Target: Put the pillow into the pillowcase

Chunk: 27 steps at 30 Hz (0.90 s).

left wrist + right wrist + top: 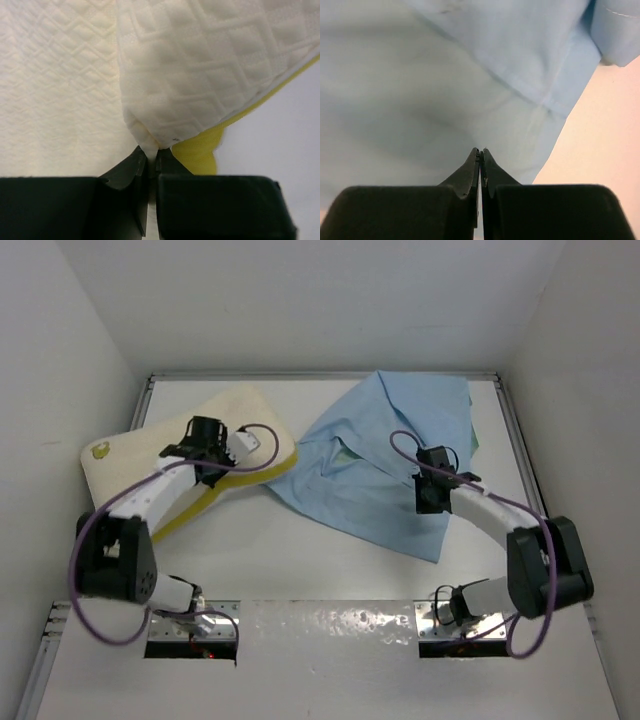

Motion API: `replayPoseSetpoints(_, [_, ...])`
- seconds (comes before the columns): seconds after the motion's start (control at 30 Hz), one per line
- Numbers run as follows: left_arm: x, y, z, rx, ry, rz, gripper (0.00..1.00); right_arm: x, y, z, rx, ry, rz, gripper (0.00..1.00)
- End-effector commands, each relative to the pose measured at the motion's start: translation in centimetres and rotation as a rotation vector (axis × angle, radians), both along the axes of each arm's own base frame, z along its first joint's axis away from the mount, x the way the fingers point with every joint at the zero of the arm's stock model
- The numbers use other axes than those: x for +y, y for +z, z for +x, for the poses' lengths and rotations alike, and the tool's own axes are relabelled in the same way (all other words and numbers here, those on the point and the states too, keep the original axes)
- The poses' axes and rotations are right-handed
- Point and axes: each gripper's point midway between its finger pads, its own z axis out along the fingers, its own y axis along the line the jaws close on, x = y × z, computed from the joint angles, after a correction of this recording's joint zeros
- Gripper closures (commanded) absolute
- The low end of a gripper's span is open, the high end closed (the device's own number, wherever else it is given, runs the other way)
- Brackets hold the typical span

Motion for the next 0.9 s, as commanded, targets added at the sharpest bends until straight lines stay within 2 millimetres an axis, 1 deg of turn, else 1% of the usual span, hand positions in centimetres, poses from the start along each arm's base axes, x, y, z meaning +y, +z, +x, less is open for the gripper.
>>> replayPoseSetpoints(0.0, [-2.4,2.2,-9.2,0.183,-0.243,-0.1,1.0,1.5,3.2,-0.6,-0.091,0.079,0.03,1.0])
replayPoseSetpoints(0.03, [-2.7,2.5,-10.6,0.2,-0.287,-0.107,1.0,2.6,3.6,-1.0,-0.092,0.139,0.072,1.0])
replayPoseSetpoints(0.07, [-3.2,2.6,-12.2,0.224,-0.324,-0.128,1.0,3.4,4.4,-0.8,-0.112,0.186,0.089,0.88])
replayPoseSetpoints(0.1, [-3.2,2.6,-14.2,0.263,-0.344,-0.128,1.0,3.8,5.1,-0.4,-0.133,0.249,0.086,0.73])
replayPoseSetpoints(0.13, [-3.3,3.4,-15.1,0.229,-0.376,-0.125,0.66,4.4,5.8,0.0,-0.149,0.285,0.103,0.6])
replayPoseSetpoints(0.17, [-3.4,4.2,-15.9,0.216,-0.398,-0.13,0.38,4.9,7.4,1.5,-0.192,0.347,0.089,0.44])
replayPoseSetpoints(0.2, [-3.5,4.8,-15.8,0.198,-0.418,-0.124,0.07,5.5,8.2,2.4,-0.209,0.388,0.097,0.36])
replayPoseSetpoints(0.23, [-3.5,5.8,-15.3,0.17,-0.42,-0.121,0.0,6.1,7.8,3.2,-0.186,0.432,0.094,0.26])
replayPoseSetpoints(0.27, [-3.7,6.9,-14.4,0.135,-0.411,-0.125,0.0,7.1,10.2,5.5,-0.247,0.479,0.094,0.25])
replayPoseSetpoints(0.3, [-4.2,9.8,-12.2,0.073,-0.39,-0.14,0.0,7.5,10.8,6.9,-0.258,0.488,0.09,0.24])
replayPoseSetpoints(0.33, [-4.5,11.5,-10.8,0.043,-0.373,-0.153,0.0,8.0,9.5,8.1,-0.215,0.495,0.085,0.23])
replayPoseSetpoints(0.37, [-5.1,14.6,-7.8,-0.009,-0.363,-0.174,0.0,8.8,11.8,10.6,-0.265,0.508,0.084,0.24])
replayPoseSetpoints(0.4, [-5.4,15.7,-6.2,-0.022,-0.325,-0.204,0.0,9.4,12.1,11.7,-0.267,0.515,0.085,0.24])
replayPoseSetpoints(0.43, [-5.8,16.4,-4.6,-0.026,-0.317,-0.226,0.0,10.5,12.1,13.8,-0.271,0.525,0.088,0.27])
replayPoseSetpoints(0.47, [-6.0,16.3,-2.1,0.009,-0.313,-0.23,0.0,11.0,12.1,14.7,-0.274,0.576,0.07,0.28])
replayPoseSetpoints(0.5, [-6.1,15.6,-0.9,0.034,-0.322,-0.224,0.0,11.7,11.8,15.4,-0.272,0.6,0.071,0.28])
replayPoseSetpoints(0.53, [-6.2,14.8,0.3,0.059,-0.324,-0.22,0.0,12.9,11.4,16.7,-0.268,0.63,0.067,0.28])
replayPoseSetpoints(0.57, [-6.2,12.6,2.3,0.116,-0.314,-0.218,0.0,13.6,11.0,17.1,-0.26,0.655,0.072,0.27])
replayPoseSetpoints(0.6, [-6.1,11.5,3.2,0.143,-0.321,-0.214,0.0,14.4,10.6,17.5,-0.253,0.681,0.075,0.26])
replayPoseSetpoints(0.63, [-6.2,10.3,4.1,0.17,-0.321,-0.216,0.0,15.3,10.8,18.1,-0.264,0.712,0.066,0.26])
replayPoseSetpoints(0.67, [-6.3,8.2,5.6,0.215,-0.33,-0.216,0.0,15.8,8.8,18.3,-0.222,0.732,0.062,0.26])
replayPoseSetpoints(0.7, [-6.4,7.3,6.1,0.239,-0.334,-0.217,0.0,16.2,8.3,18.3,-0.211,0.753,0.057,0.25])
replayPoseSetpoints(0.73, [-6.7,5.7,7.2,0.261,-0.343,-0.229,0.0,16.6,7.2,18.6,-0.193,0.766,0.051,0.25])
replayPoseSetpoints(0.77, [-6.9,5.0,7.8,0.265,-0.346,-0.231,0.0,16.9,6.8,18.7,-0.191,0.766,0.052,0.24])
replayPoseSetpoints(0.8, [-6.9,4.5,9.4,0.227,-0.341,-0.224,0.0,17.0,6.3,19.1,-0.202,0.754,0.058,0.23])
replayPoseSetpoints(0.83, [-6.6,3.3,10.5,0.218,-0.317,-0.222,0.0,17.1,5.9,19.3,-0.206,0.749,0.059,0.23])
replayPoseSetpoints(0.87, [-6.3,2.8,11.5,0.197,-0.265,-0.229,0.0,17.1,5.0,19.4,-0.196,0.743,0.056,0.23])
